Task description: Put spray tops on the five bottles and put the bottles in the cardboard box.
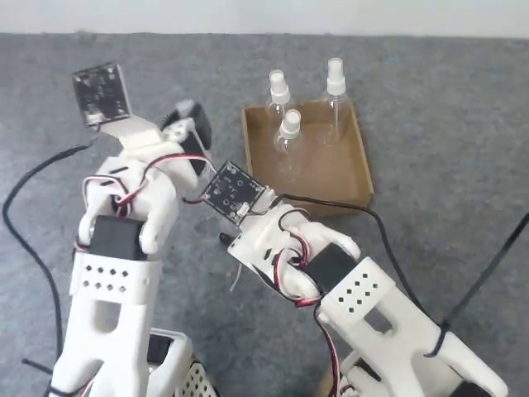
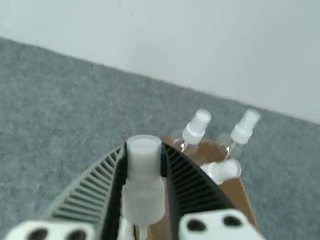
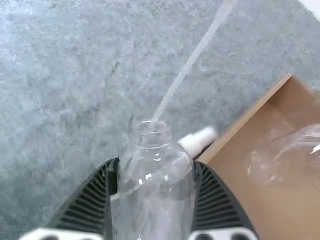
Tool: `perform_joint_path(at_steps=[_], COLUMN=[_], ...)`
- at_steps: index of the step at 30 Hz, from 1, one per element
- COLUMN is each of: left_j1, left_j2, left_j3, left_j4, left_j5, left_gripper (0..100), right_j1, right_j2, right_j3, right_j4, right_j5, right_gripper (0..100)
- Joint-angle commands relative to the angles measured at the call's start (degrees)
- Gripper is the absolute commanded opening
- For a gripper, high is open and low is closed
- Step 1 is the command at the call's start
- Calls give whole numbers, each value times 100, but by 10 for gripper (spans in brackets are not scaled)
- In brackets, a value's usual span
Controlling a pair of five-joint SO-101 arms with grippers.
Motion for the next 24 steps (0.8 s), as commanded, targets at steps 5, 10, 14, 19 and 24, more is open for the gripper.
perform_joint_path(at_steps=[5, 10, 14, 19, 24], left_j1=[26, 44, 62, 343, 615], left_j2=[-53, -53, -53, -53, -97], left_j3=[-13, -4, -31, -48, -75], left_j4=[651, 659, 668, 985, 1354], left_j5=[53, 53, 26, -299, -598], left_gripper=[11, 11, 11, 11, 11], right_j1=[31, 356, 444, 453, 514], right_j2=[-488, -963, -1191, -1200, -1200], right_j3=[686, 1169, 1697, 1987, 2022], right_j4=[-1033, -2466, -3486, -4004, -4101], right_j5=[-53, -396, -1073, -1099, -1116], right_gripper=[7, 6, 6, 6, 6])
